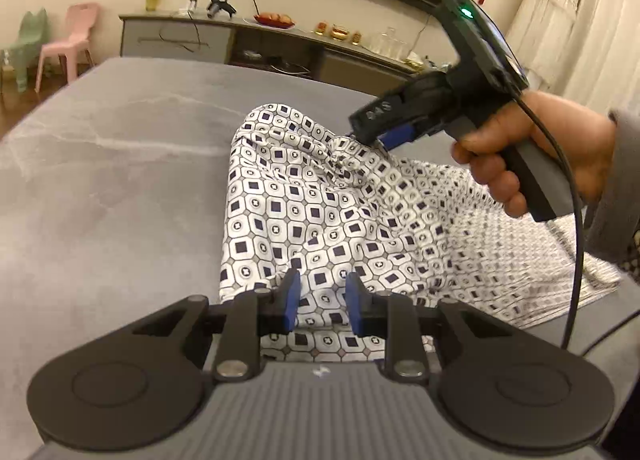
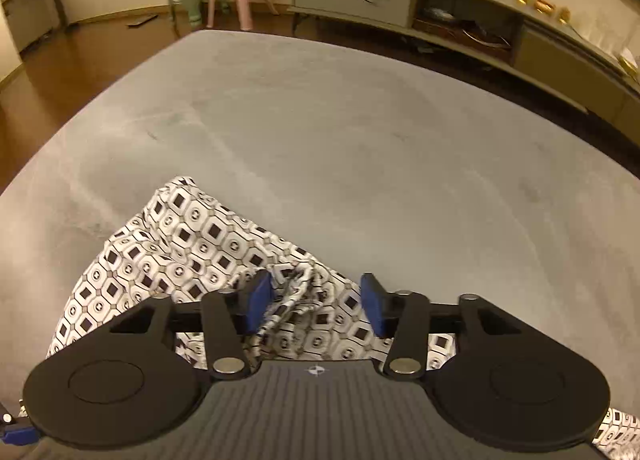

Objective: Fold clothes

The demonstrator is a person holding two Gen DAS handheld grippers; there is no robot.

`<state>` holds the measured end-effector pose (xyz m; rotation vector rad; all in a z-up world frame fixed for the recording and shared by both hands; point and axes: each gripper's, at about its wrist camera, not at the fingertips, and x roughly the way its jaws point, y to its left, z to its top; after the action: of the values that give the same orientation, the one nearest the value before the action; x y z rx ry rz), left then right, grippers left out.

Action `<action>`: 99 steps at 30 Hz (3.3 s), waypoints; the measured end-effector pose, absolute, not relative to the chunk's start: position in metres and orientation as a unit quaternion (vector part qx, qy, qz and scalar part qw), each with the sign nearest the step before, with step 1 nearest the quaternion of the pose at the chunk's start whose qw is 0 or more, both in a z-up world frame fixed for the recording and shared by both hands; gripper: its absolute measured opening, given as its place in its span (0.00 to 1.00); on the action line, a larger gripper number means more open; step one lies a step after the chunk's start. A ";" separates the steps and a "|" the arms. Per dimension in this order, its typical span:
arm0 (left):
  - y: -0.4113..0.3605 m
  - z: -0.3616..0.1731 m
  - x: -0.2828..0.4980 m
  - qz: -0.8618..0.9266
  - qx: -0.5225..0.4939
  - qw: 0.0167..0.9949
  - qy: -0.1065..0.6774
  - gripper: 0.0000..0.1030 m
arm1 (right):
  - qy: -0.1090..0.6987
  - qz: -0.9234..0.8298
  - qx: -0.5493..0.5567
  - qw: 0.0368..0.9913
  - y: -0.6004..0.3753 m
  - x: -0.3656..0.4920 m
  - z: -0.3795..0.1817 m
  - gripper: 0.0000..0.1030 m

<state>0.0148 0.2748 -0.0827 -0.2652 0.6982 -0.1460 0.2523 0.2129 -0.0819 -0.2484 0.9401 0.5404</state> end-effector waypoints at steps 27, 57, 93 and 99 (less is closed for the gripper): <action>0.298 -0.076 0.035 0.010 -0.135 0.935 0.328 0.14 | 0.400 0.342 -0.031 0.850 0.243 0.235 -0.027 0.62; 0.241 -0.089 0.050 -0.028 -0.041 0.924 0.379 0.21 | 0.360 0.334 -0.092 0.866 0.205 0.167 -0.035 0.26; 0.268 -0.052 0.140 -0.033 -0.049 0.927 0.371 0.25 | 0.407 0.316 0.074 0.854 0.126 0.141 -0.069 0.23; 0.279 -0.035 0.132 -0.043 -0.083 0.935 0.341 0.27 | 0.349 0.319 0.026 0.881 0.123 0.114 -0.042 0.13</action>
<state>0.1319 0.2788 -0.0347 -0.1704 0.6972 -0.0883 0.1138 0.1226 -0.0425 0.0550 0.7264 0.6651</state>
